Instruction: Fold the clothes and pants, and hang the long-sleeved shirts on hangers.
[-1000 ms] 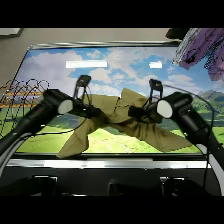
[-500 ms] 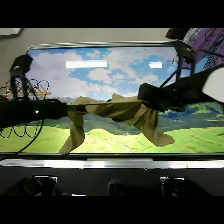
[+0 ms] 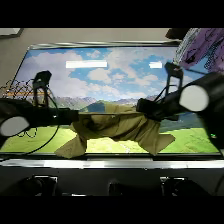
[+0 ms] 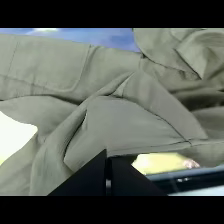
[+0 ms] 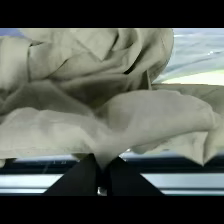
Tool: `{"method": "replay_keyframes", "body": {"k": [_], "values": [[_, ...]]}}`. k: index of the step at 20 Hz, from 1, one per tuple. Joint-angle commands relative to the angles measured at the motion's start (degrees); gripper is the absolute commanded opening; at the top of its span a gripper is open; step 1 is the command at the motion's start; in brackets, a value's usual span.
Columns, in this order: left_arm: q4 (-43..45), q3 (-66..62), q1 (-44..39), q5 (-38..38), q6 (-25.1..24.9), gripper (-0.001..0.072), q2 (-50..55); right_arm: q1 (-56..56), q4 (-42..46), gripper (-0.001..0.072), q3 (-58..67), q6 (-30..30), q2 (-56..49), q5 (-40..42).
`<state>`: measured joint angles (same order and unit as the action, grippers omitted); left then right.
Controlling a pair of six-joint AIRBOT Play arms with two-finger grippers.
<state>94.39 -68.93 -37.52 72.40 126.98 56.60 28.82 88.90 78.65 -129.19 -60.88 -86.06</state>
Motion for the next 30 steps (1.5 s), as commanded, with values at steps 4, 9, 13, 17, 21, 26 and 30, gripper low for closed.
{"method": "replay_keyframes", "body": {"k": [4, 9, 13, 17, 21, 26, 30], "values": [[-0.5, 1.6, 0.0, -10.9, 1.6, 0.0014, 15.4, 0.0, -3.2, 0.0027, -10.0, -0.9, -8.6, 18.6], [-0.5, 1.4, 2.4, -10.8, 1.5, 0.0025, 17.1, 0.0, -4.4, 0.0027, -9.9, -0.9, -10.4, 17.9], [-1.4, 1.4, 11.5, -5.4, -6.1, 0.0482, 11.0, 0.0, -7.3, 0.0027, -9.9, 0.2, -10.4, 15.6], [-1.4, 1.5, 27.7, 1.9, -18.8, 0.0481, 2.4, 0.0, -8.3, 0.0027, -9.9, 2.0, -10.4, 13.8], [-1.4, 1.6, 42.9, 7.5, -36.6, 0.0479, 0.0, 0.0, -8.3, 0.0027, -9.9, 3.3, -10.4, 13.8], [-1.2, 5.5, 51.2, 6.4, -35.6, 0.0633, 0.7, 0.0, -8.3, 0.0027, -9.9, 5.0, -10.4, 13.0], [-6.1, 14.4, 64.8, 1.6, -40.6, 0.0675, 2.6, 0.0, -8.3, 0.0028, -9.9, 6.0, -10.4, 12.7]]}}
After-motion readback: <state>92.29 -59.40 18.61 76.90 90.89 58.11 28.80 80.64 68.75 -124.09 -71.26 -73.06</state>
